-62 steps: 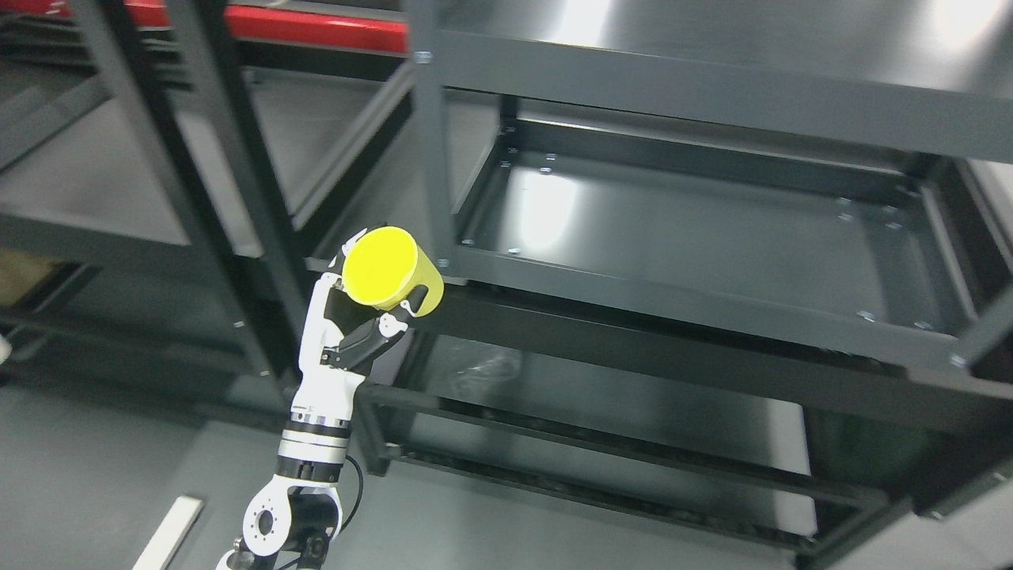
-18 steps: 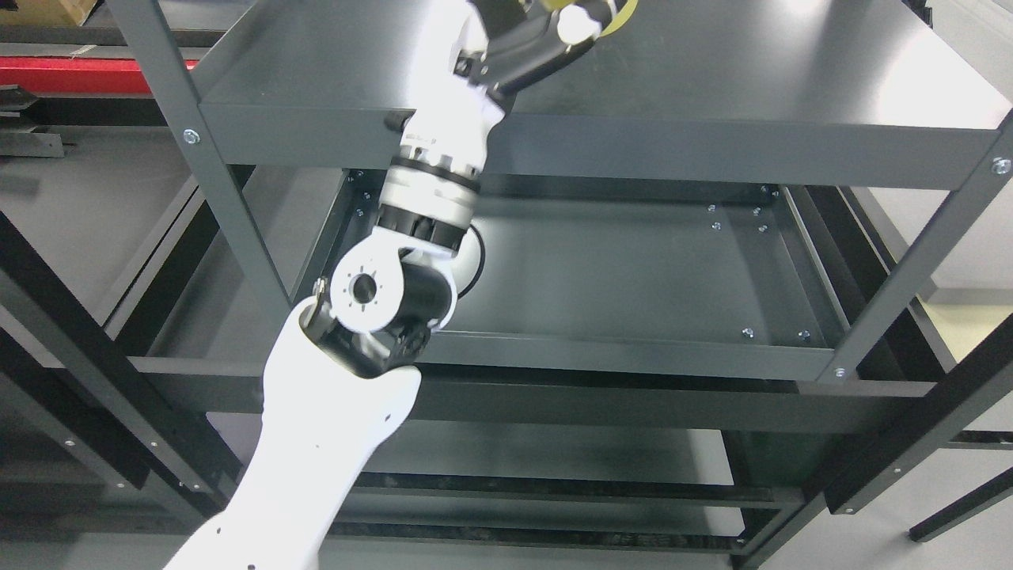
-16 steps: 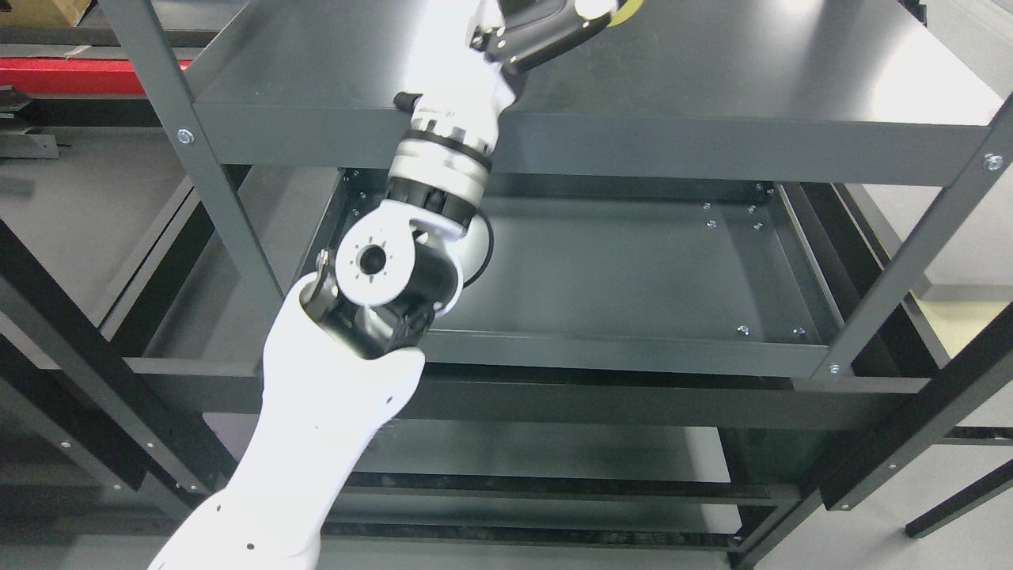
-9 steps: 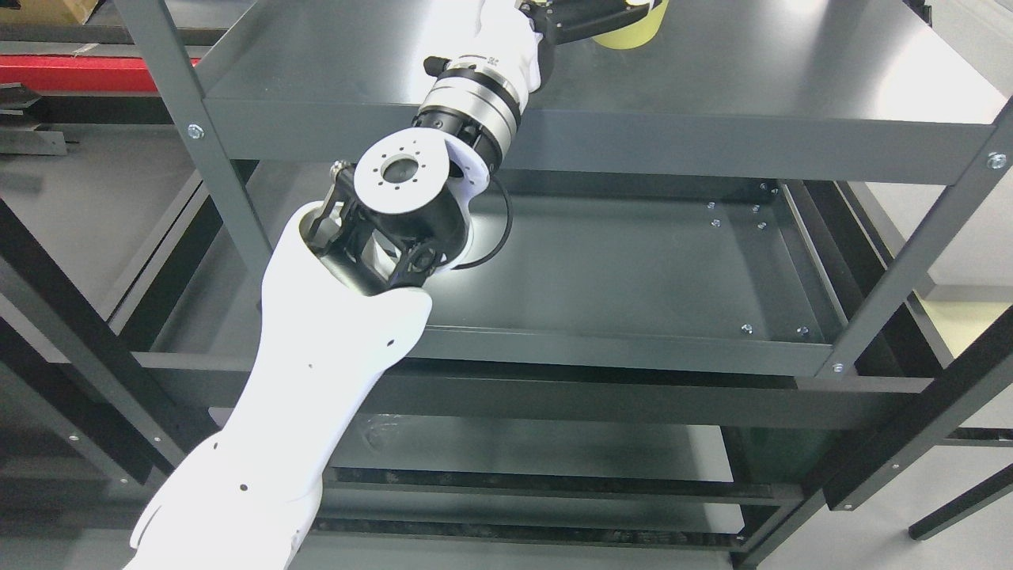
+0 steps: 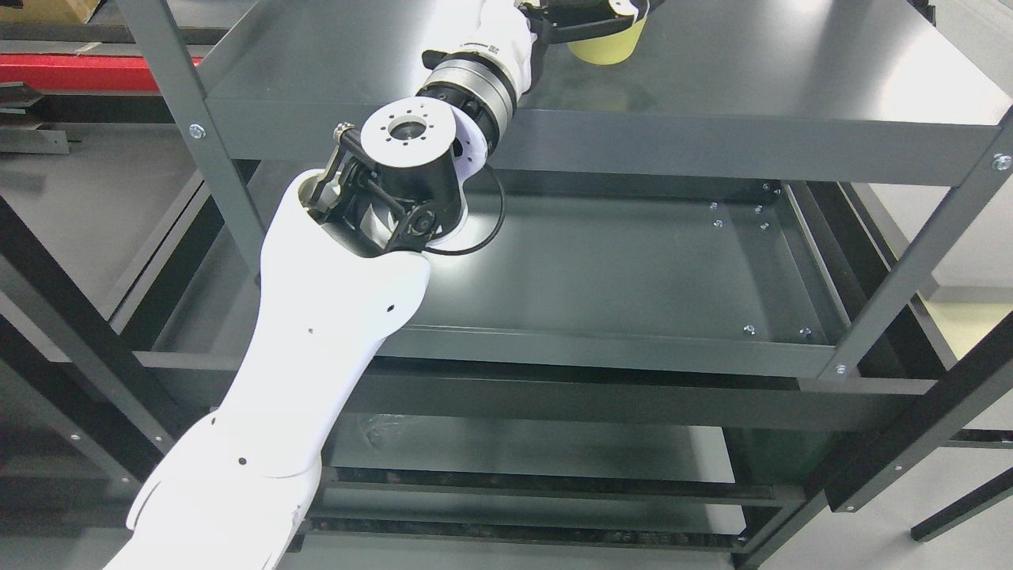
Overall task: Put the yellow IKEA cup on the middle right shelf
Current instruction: 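Set the cup upright on the shelf and open the left hand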
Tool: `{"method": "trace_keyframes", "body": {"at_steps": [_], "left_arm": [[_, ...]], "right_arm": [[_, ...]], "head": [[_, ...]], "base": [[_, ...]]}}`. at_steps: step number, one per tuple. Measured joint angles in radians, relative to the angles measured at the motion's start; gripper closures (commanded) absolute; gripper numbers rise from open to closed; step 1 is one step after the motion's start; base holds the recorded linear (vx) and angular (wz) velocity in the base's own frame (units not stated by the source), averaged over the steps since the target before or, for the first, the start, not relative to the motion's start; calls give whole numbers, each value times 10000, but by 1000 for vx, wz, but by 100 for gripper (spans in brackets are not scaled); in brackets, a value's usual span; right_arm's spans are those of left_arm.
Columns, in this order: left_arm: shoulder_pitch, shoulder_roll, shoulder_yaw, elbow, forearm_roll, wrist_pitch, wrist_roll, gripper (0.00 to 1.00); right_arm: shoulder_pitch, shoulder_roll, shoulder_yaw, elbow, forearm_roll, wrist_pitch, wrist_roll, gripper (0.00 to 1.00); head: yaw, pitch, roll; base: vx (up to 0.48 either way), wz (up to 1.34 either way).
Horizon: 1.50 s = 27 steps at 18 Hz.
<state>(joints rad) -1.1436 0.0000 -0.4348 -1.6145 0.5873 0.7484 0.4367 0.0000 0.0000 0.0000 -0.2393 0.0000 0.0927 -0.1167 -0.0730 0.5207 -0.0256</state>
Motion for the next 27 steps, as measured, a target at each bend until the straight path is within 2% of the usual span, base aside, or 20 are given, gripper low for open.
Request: {"method": "trace_keyframes", "body": {"at_steps": [4,10,13,22,27], "left_arm": [[-49,0,15,156,-45,73,-44,2],[-39,0,65,90,-77,129,-82,1],[67,0,172,-72,-87,-243,-83,1],[604,0,645,-554,-232,-2727,-214,1],[1245,84,780,-937,-287,-4247,-1683,1]], "right_arm": [[0,0,0,0,0,0,-2,1],[0,0,0,0,0,0,-2,1],[-1,0,0,0,0,0,-3,1],[-1,0,0,0,0,0,-5,1],[3,0,0,0,0,0,-8,1]], "head": [[0,0,0],[0,0,0],[0,0,0],[0,0,0],[0,0,0]], "base": [[0,0],[1,-6],[-3,15],[-27,69],[-82,77]]}}
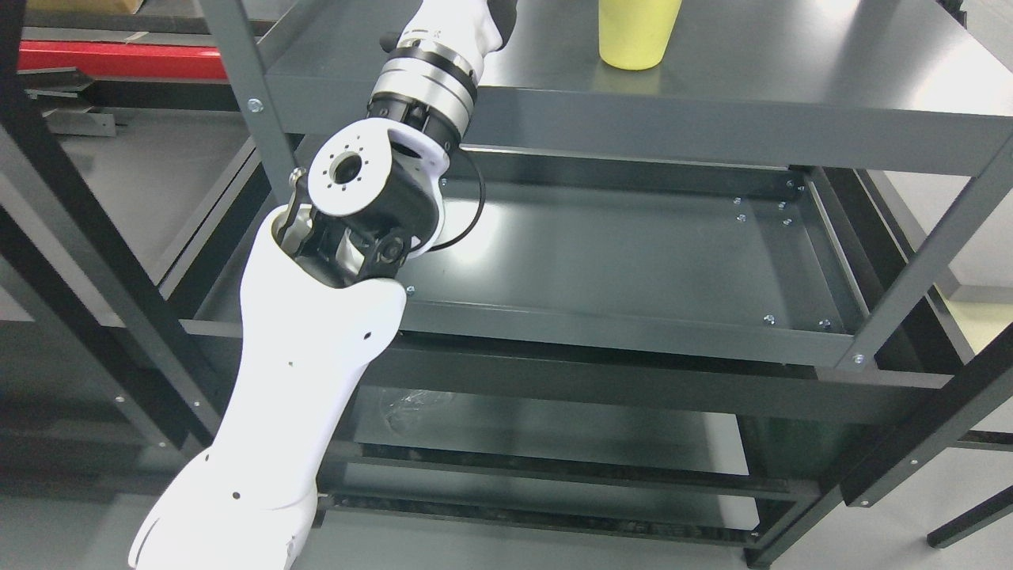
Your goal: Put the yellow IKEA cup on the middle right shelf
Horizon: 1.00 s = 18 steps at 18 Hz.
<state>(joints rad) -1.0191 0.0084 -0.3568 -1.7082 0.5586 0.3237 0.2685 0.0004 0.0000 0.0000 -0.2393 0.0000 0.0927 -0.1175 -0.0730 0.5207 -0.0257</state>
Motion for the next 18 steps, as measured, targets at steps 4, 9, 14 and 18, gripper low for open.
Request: {"method": "trace_keyframes", "body": {"at_steps": [4,9,14,18], "left_arm": [[700,322,80,-213,-52,-1721,-1795,1],[1757,858,85,-390,-79,-3986,-4798,1],[3258,1243,-303,-432,-453,-4794,-6341,1],[4890,1031,-448,-171,-1119,-4885,-6514,1]], "right_arm": [[-6,0,0,-1,0,0,-2,1],[-6,0,0,-1,0,0,-48,1],[-3,0,0,0,0,0,-11,1],[0,0,0,0,0,0,2,1]], "head": [[0,0,0],[0,0,0],[0,0,0],[0,0,0]], "base": [[-107,251],[-145,241],[-187,22],[-133,-183]]}}
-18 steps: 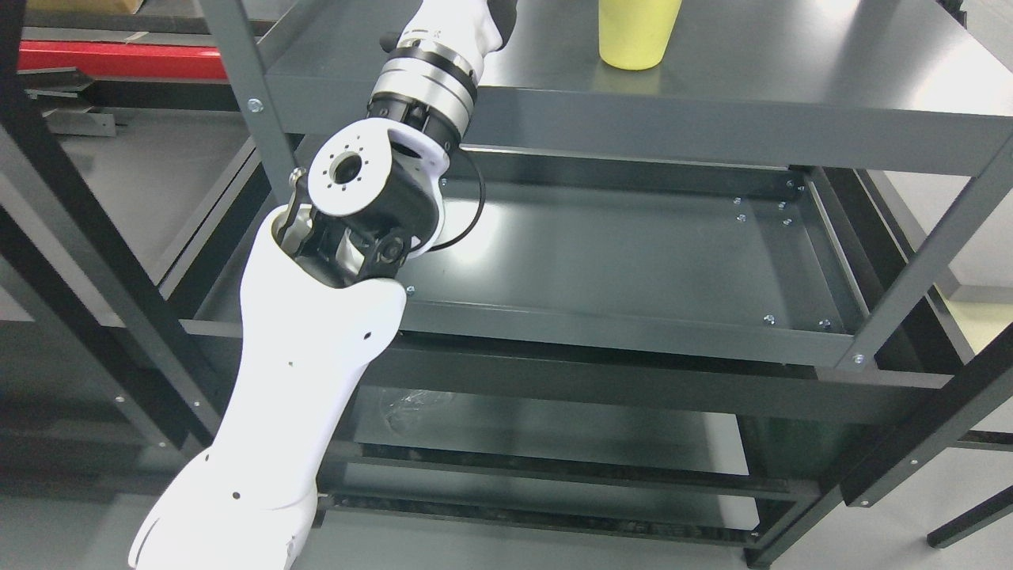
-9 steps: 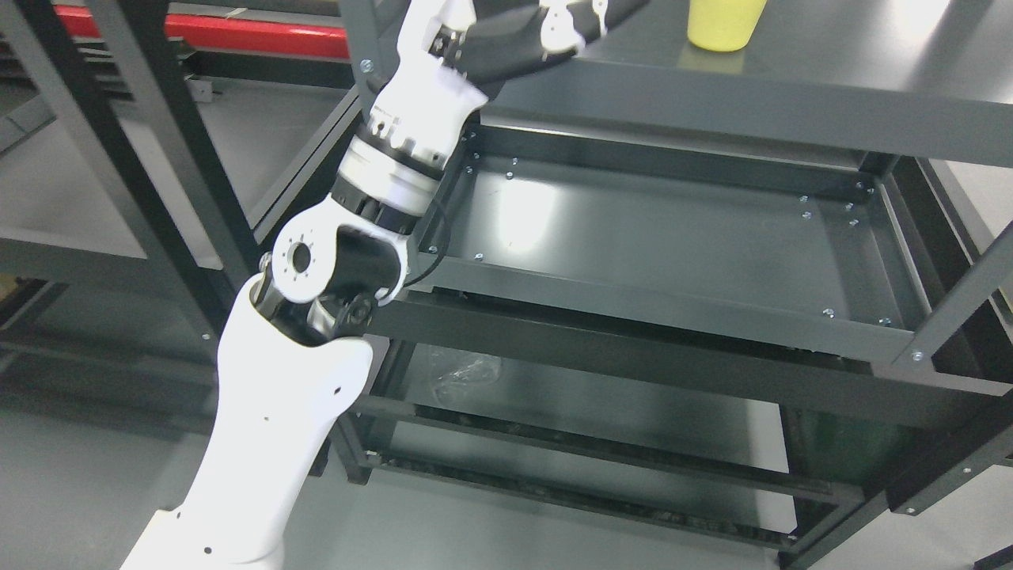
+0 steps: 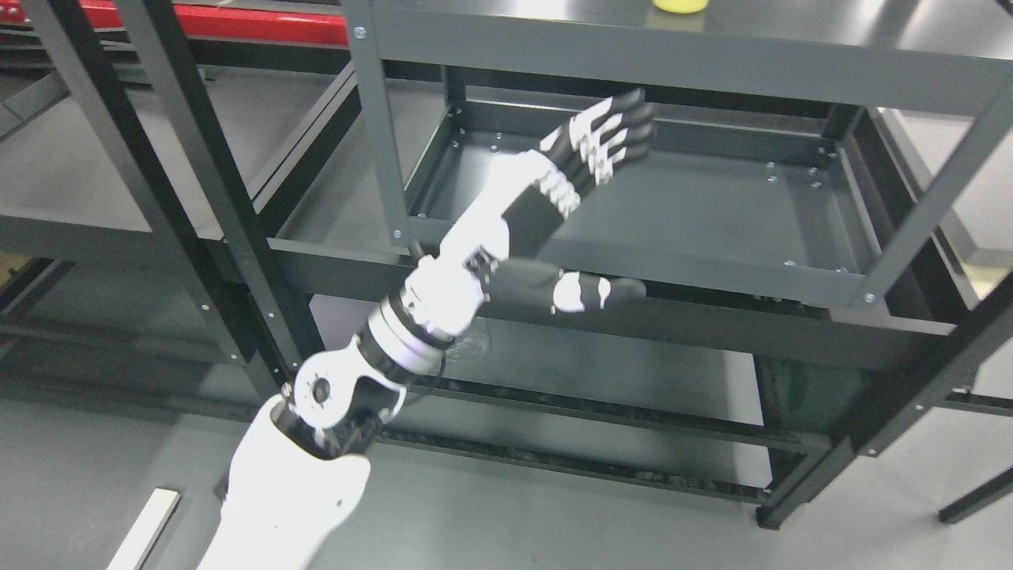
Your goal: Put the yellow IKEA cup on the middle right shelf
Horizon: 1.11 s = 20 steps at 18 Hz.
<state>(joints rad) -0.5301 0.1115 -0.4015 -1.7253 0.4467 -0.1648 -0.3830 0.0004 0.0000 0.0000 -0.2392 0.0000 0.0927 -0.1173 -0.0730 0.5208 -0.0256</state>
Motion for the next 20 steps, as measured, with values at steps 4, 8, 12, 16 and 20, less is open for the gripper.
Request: {"method": "trace_keyframes", "body": {"at_steps": [4,8,12,16,20], "left_arm": [[1127,-373,668,786,-1197,448,-16,1],[1643,-628,1713,1698,-2227,654,503,1],[1912,-791,2499,2321,-2837,1280,3203,1],[2630,-911,3034,2575,-3361,1458,3078,1],[3192,-975,3351,2622,-3579,1498,2664,1]], "right_arm": [[-5,0,0,0,0,0,4,1],[-5,0,0,0,0,0,6,1],[-6,0,0,-1,0,0,8,1],[-6,0,0,-1,0,0,9,1],[-6,0,0,-1,0,0,10,1]], "head": [[0,0,0],[0,0,0],[0,0,0],[0,0,0],[0,0,0]], "base": [[-35,-58],[-15,9],[1,-26],[0,0],[0,0]]}}
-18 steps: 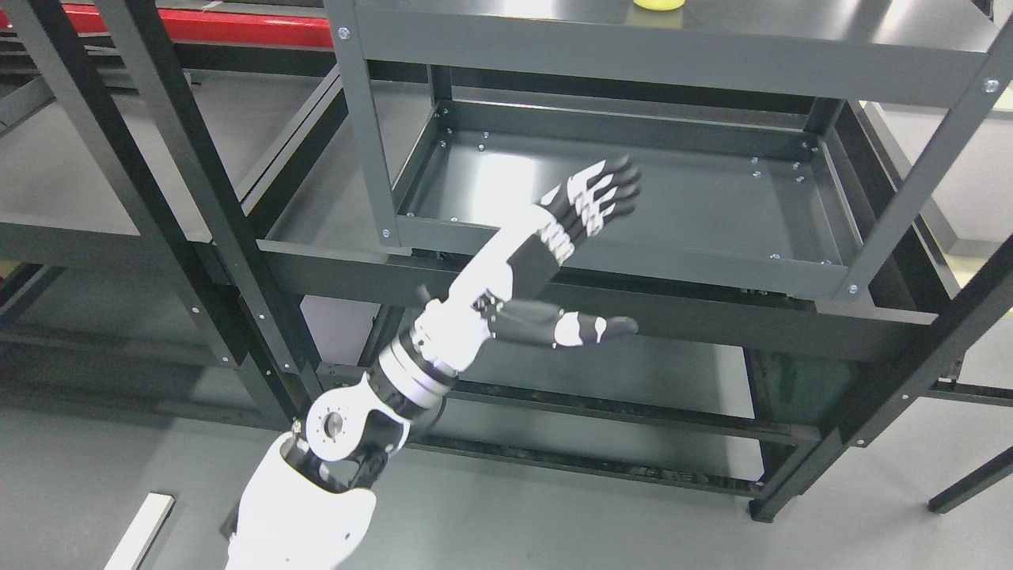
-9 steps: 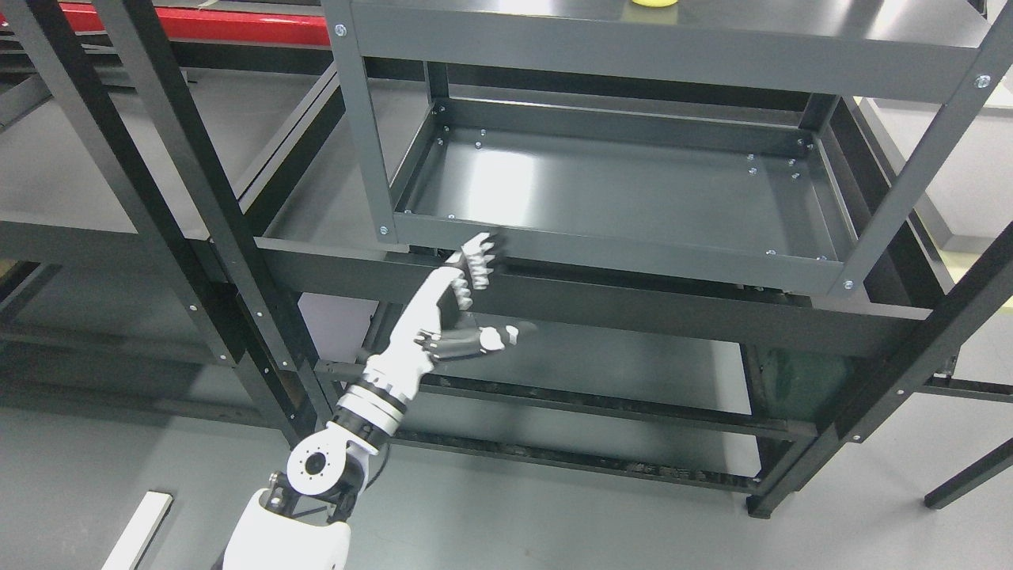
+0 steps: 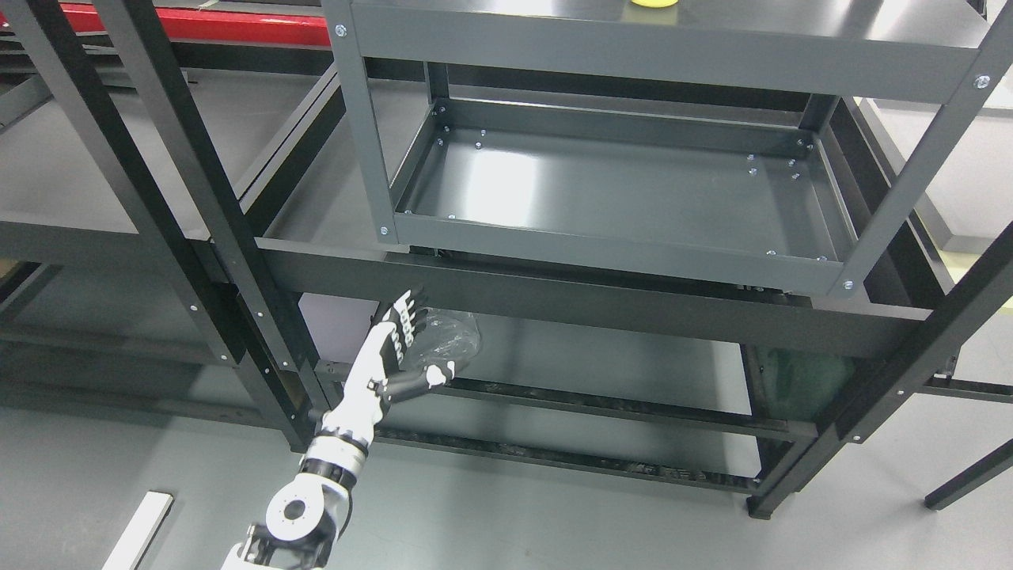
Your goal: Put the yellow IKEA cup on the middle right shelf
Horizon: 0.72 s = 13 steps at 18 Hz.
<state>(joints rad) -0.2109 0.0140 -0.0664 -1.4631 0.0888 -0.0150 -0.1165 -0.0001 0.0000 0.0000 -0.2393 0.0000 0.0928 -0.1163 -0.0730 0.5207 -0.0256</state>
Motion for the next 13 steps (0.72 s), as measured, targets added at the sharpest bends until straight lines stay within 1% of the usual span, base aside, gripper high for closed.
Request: {"method": "trace_keyframes", "body": {"at_steps": [6,13], "left_arm": [[371,-58,524,-2,-80,-102,-49,1],[507,-97,832,-50,1,-137,498,1]], "right_arm": [[2,0,0,0,0,0,0,1],[1,0,0,0,0,0,0,1]], "head": [[0,0,0],[0,0,0]], "base": [[0,-38],[4,-7]]}}
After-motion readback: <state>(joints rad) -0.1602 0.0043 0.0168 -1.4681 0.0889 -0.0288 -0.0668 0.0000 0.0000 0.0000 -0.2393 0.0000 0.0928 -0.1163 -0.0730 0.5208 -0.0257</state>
